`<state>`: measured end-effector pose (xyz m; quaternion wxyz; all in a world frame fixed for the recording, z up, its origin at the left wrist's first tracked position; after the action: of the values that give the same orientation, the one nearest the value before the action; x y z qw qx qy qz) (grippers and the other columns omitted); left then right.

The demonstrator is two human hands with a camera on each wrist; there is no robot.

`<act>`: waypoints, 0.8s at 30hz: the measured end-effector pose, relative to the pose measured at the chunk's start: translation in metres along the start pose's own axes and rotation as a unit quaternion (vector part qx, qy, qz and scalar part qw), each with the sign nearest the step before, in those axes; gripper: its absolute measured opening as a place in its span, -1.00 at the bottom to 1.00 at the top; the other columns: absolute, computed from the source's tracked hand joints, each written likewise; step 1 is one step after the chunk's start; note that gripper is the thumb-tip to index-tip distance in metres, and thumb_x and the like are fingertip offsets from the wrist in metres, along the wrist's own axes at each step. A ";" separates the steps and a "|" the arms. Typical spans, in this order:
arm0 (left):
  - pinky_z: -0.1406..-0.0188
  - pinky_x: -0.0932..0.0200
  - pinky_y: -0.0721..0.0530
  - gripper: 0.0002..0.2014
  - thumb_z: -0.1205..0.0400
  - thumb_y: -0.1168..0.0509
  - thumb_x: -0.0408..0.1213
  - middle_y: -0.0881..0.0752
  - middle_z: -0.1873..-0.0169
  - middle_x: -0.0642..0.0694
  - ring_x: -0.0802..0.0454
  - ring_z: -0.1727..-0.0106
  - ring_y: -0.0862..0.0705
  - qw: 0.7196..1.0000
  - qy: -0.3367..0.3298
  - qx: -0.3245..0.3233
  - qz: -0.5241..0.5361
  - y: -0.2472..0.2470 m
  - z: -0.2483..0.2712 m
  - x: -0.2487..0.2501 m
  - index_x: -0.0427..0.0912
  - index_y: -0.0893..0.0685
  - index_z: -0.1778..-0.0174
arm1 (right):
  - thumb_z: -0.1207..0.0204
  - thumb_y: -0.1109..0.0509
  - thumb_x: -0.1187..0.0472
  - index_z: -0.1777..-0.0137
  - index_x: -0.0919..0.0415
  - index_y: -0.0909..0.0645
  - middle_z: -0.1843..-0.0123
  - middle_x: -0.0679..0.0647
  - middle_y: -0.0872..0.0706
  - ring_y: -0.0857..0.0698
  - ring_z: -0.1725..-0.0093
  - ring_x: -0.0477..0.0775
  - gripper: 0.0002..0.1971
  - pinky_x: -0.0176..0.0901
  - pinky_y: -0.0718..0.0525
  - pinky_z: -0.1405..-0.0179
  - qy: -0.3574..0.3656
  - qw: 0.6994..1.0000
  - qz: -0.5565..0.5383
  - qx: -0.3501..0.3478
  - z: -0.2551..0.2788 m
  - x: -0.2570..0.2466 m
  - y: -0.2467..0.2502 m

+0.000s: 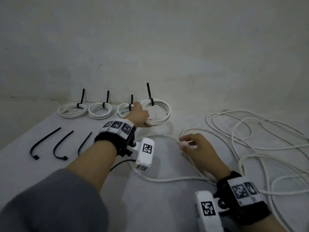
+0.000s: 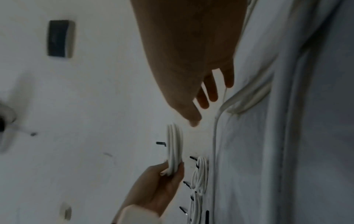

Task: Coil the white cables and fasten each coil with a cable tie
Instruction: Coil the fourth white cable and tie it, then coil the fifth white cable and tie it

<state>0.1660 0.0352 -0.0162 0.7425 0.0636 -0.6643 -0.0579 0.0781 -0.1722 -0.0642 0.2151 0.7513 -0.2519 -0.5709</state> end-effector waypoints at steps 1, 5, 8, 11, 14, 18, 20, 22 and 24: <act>0.34 -0.18 -0.76 -0.63 -0.69 -0.05 -0.53 -0.51 -0.11 -0.34 -0.17 0.13 -0.64 1.000 0.015 0.003 -0.019 -0.004 -0.014 -0.002 -0.33 -0.21 -0.42 | -0.48 -0.47 0.19 0.00 -0.10 -0.61 -0.02 -0.11 -0.52 -0.56 0.06 -0.24 -0.81 -0.63 -0.45 0.17 -0.010 1.000 0.011 -0.018 0.000 0.005 -0.002; -0.17 -0.16 -0.61 -0.59 -0.67 -0.09 -0.48 -0.54 -0.26 -0.47 -0.36 -0.23 -0.60 0.982 0.018 0.019 -0.186 -0.020 -0.062 -0.011 -0.43 -0.23 -0.45 | -0.35 -0.52 0.33 -0.03 -0.09 -0.61 0.03 -0.02 -0.57 -0.58 0.11 -0.09 -0.64 -0.51 -0.50 0.15 -0.026 0.998 0.015 -0.048 0.000 0.020 -0.006; -0.11 -0.06 -0.53 -0.57 -0.68 -0.09 -0.45 -0.50 -0.35 -0.46 -0.35 -0.33 -0.54 0.970 0.022 0.038 -0.238 -0.026 -0.085 -0.016 -0.48 -0.23 -0.47 | -0.35 -0.48 0.40 -0.01 -0.08 -0.60 0.10 0.01 -0.61 -0.58 0.17 -0.01 -0.63 -0.42 -0.56 0.19 -0.024 0.998 -0.008 -0.054 -0.001 0.023 -0.007; -0.36 -0.06 -0.41 -0.38 -0.67 -0.23 -0.13 -0.40 -0.45 -0.39 -0.33 -0.45 -0.43 0.958 0.017 0.025 -0.286 -0.030 -0.101 -0.014 -0.33 -0.14 -0.55 | -0.34 -0.44 0.45 0.03 -0.06 -0.60 0.15 0.04 -0.60 -0.54 0.25 -0.04 -0.63 -0.38 -0.55 0.24 -0.026 0.998 -0.030 -0.045 -0.004 0.024 -0.007; -0.42 -0.11 -0.35 -0.04 -0.46 -0.40 0.21 -0.28 -0.48 -0.32 -0.34 -0.49 -0.35 0.925 -0.003 -0.025 -0.380 -0.034 -0.101 -0.011 -0.11 -0.04 -0.61 | -0.32 -0.43 0.47 0.04 -0.03 -0.60 0.19 0.02 -0.62 -0.53 0.30 -0.11 -0.63 -0.38 -0.55 0.27 -0.032 0.998 -0.038 -0.039 -0.004 0.025 -0.006; -0.33 -0.10 -0.40 0.09 -0.35 -0.57 0.04 -0.30 -0.44 -0.31 -0.30 -0.45 -0.39 0.902 -0.040 -0.035 -0.428 -0.037 -0.101 -0.014 -0.20 0.03 -0.58 | -0.29 -0.44 0.49 0.06 -0.01 -0.60 0.22 -0.01 -0.66 -0.55 0.36 -0.17 -0.62 -0.43 -0.57 0.30 -0.041 0.998 -0.052 -0.022 -0.004 0.028 -0.006; -0.31 -0.09 -0.43 0.06 -0.35 -0.58 -0.01 -0.31 -0.43 -0.33 -0.29 -0.44 -0.41 0.899 -0.047 -0.021 -0.436 -0.040 -0.105 -0.014 -0.27 -0.01 -0.55 | -0.28 -0.46 0.48 0.05 0.00 -0.61 0.22 -0.01 -0.67 -0.58 0.34 -0.14 -0.63 -0.38 -0.61 0.28 -0.046 0.998 -0.050 -0.016 -0.006 0.031 -0.006; -0.28 -0.09 -0.46 0.01 -0.36 -0.56 0.03 -0.35 -0.40 -0.34 -0.30 -0.40 -0.45 0.879 -0.051 -0.012 -0.474 -0.043 -0.104 -0.013 -0.31 -0.08 -0.50 | -0.31 -0.47 0.46 0.03 0.03 -0.63 0.23 0.00 -0.67 -0.60 0.32 -0.09 -0.66 -0.28 -0.66 0.23 -0.048 0.997 -0.051 -0.014 -0.007 0.032 -0.006; -0.26 -0.11 -0.46 -0.04 -0.37 -0.54 0.07 -0.38 -0.37 -0.37 -0.33 -0.37 -0.46 0.851 -0.054 -0.003 -0.522 -0.043 -0.102 -0.011 -0.32 -0.13 -0.47 | -0.36 -0.46 0.44 0.02 0.05 -0.65 0.24 0.01 -0.67 -0.60 0.33 -0.09 -0.70 -0.30 -0.65 0.25 -0.049 0.997 -0.055 -0.002 -0.008 0.033 -0.005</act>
<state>0.2660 -0.0034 -0.0451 0.5661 0.3955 -0.5720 -0.4427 0.0936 -0.1891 -0.0902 0.1723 0.7349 -0.2193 -0.6183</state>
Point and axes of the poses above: each hand's wrist, its own z-axis away from the middle knuckle, its own y-axis out of the back of the hand, x = y × z, the point moved 5 cm from there along -z, towards the middle knuckle
